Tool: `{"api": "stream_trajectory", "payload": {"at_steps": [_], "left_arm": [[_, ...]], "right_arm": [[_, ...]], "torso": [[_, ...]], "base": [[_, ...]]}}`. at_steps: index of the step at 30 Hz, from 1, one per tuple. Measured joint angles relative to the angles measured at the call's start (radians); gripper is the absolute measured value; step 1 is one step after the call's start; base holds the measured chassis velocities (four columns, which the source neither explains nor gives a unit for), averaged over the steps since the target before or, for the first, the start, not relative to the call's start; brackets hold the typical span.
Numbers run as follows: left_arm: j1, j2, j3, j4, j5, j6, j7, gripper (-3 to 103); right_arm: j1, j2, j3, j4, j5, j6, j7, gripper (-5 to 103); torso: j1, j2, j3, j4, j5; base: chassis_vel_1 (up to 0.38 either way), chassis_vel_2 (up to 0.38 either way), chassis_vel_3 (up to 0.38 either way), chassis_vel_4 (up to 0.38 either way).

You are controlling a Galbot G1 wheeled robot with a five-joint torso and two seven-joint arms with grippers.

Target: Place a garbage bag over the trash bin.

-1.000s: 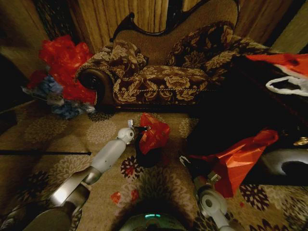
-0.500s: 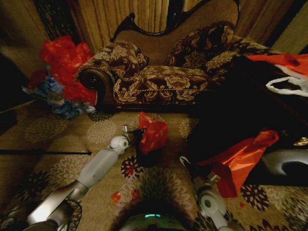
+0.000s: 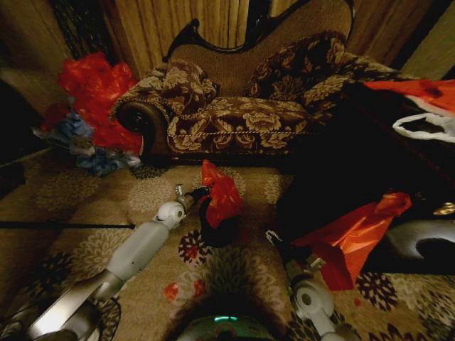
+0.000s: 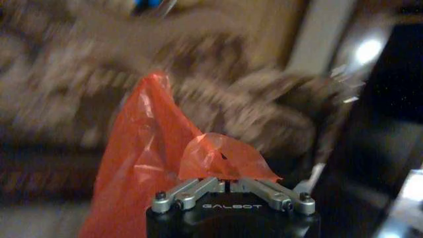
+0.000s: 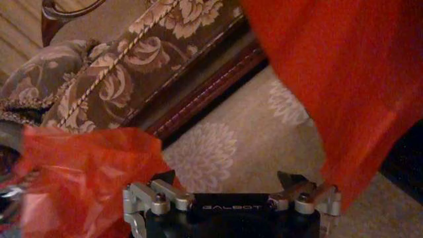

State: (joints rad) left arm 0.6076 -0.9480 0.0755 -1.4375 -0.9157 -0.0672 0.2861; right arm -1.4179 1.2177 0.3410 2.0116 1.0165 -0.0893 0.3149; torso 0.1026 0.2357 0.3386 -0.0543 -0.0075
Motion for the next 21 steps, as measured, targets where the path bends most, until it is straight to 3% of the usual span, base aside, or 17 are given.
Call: {"api": "stream_trajectory", "payload": {"at_steps": [1, 4, 5, 7, 8, 11, 20, 21], "left_arm": [[0.000, 0.000, 0.000, 0.000, 0.000, 0.000, 0.000, 0], [0.023, 0.071, 0.020, -0.030, 0.075, -0.220, 0.122, 0], [0.023, 0.071, 0.020, -0.030, 0.075, -0.220, 0.122, 0], [0.037, 0.118, 0.038, -0.059, 0.148, -0.334, 0.177, 0], [0.037, 0.118, 0.038, -0.059, 0.148, -0.334, 0.177, 0], [0.104, 0.181, 0.033, -0.124, 0.242, -0.437, 0.224, 0], [0.354, 0.248, -0.069, -0.181, 0.286, -0.511, 0.231, 0], [0.368, 0.245, -0.071, -0.167, 0.285, -0.520, 0.224, 0]], "right_arm": [[0.000, 0.000, 0.000, 0.000, 0.000, 0.000, 0.000, 100], [0.020, 0.007, -0.004, -0.009, 0.004, -0.001, -0.008, 100], [0.020, 0.007, -0.004, -0.009, 0.004, -0.001, -0.008, 100], [0.028, 0.011, 0.000, -0.012, 0.006, -0.003, -0.019, 100], [0.028, 0.011, 0.000, -0.012, 0.006, -0.003, -0.019, 100], [0.049, 0.018, 0.007, -0.023, 0.013, -0.004, -0.035, 100], [0.108, 0.024, 0.014, -0.023, 0.073, -0.030, -0.047, 100], [0.099, 0.027, 0.021, -0.014, 0.072, -0.031, -0.049, 100]], "torso": [[0.000, 0.000, 0.000, 0.0000, 0.0000], [0.000, 0.000, 0.000, 0.0000, -0.0001], [0.000, 0.000, 0.000, 0.0000, -0.0001], [0.000, 0.000, 0.000, 0.0002, 0.0002], [0.000, 0.000, 0.000, 0.0002, 0.0002], [0.000, 0.000, 0.000, -0.0004, 0.0003], [0.000, 0.000, 0.000, 0.0009, 0.0003], [0.000, 0.000, 0.000, 0.0001, 0.0000]], "base": [[0.000, 0.000, 0.000, 0.000], [0.000, 0.000, 0.000, 0.000], [0.000, 0.000, 0.000, 0.000], [0.000, 0.000, 0.000, 0.000], [0.000, 0.000, 0.000, 0.000], [0.000, 0.000, 0.000, 0.000], [0.000, 0.000, 0.000, 0.000], [0.000, 0.000, 0.000, 0.000]]}}
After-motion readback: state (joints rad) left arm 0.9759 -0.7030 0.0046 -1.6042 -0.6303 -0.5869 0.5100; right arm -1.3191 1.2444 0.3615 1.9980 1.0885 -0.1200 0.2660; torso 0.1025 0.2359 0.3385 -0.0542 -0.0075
